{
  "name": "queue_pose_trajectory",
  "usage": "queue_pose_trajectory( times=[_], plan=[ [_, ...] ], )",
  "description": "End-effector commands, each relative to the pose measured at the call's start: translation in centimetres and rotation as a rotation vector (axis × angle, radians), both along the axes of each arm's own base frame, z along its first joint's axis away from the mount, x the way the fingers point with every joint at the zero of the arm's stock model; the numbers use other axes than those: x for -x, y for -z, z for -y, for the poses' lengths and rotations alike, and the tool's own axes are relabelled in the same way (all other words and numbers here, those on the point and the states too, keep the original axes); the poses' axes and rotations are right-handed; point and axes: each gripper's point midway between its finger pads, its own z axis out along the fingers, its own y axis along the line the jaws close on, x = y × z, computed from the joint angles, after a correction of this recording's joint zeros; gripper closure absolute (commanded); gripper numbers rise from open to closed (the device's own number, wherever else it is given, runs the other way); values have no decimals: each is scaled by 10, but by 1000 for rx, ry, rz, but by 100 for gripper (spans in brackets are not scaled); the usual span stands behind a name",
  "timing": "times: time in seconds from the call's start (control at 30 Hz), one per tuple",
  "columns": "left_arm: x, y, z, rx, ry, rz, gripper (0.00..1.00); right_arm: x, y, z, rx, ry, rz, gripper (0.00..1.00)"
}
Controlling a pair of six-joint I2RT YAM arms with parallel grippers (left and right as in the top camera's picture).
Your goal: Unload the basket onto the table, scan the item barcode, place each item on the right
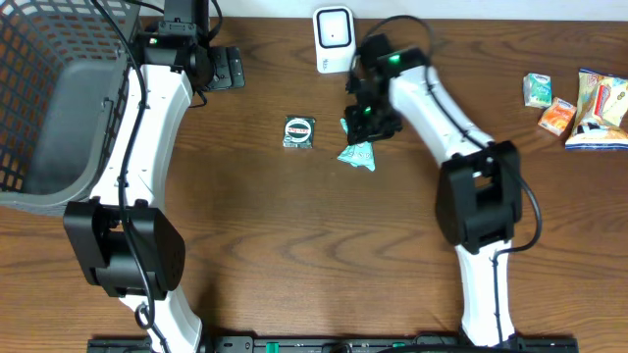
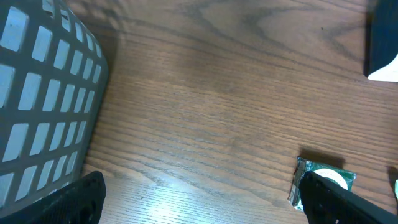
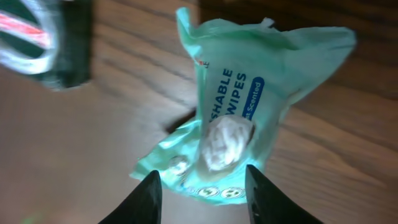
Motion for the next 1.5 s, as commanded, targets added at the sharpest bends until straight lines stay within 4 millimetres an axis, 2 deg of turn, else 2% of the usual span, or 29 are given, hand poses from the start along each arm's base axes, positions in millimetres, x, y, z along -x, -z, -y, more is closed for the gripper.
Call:
queue_pose_trajectory(
  times=[0.0, 0.1, 0.2, 0.33, 0.5, 0.57, 0.63, 0.7, 0.77, 0.87, 1.03, 1.17, 1.27, 1.37, 1.47],
  plan=[
    [0, -14, -2, 3, -18, 31, 2, -11, -10, 22, 288, 83, 156, 60],
    [0, -14, -2, 3, -18, 31, 2, -9, -8, 12, 358, 65, 218, 59],
    [0, -14, -2, 3, -18, 31, 2, -5, -1, 1, 396, 32, 261, 49],
    [0, -14, -2, 3, -18, 31, 2, -1, 10, 10, 491, 76, 305, 46],
    [0, -14, -2, 3, -18, 31, 2, 7, 35, 17, 504, 76, 292, 40],
    [0, -14, -2, 3, -18, 31, 2, 11, 45, 22, 504, 80, 284, 40],
    [0, -14, -2, 3, -18, 31, 2, 12, 49, 23, 499, 84, 275, 49],
    [0, -14, -2, 3, -18, 31, 2, 12, 50, 23, 480, 89, 264, 72],
    [0, -14, -2, 3, -19, 31, 2, 11, 49, 18, 450, 92, 252, 79],
    [0, -14, -2, 3, -18, 31, 2, 8, 44, 11, 386, 104, 230, 87],
    [0, -14, -2, 3, -19, 31, 2, -1, 14, -3, 191, 84, 152, 88],
    [0, -14, -2, 3, -18, 31, 3, 1, -20, -26, -122, 1, 38, 94],
    [0, -14, -2, 3, -18, 31, 2, 5, -42, -38, -390, -54, -36, 93],
    [0, -14, -2, 3, -19, 31, 2, 11, -56, -35, -596, -63, -106, 93],
    [0, -14, -2, 3, -18, 31, 2, 22, -56, -27, -734, -57, -164, 93]
  ],
)
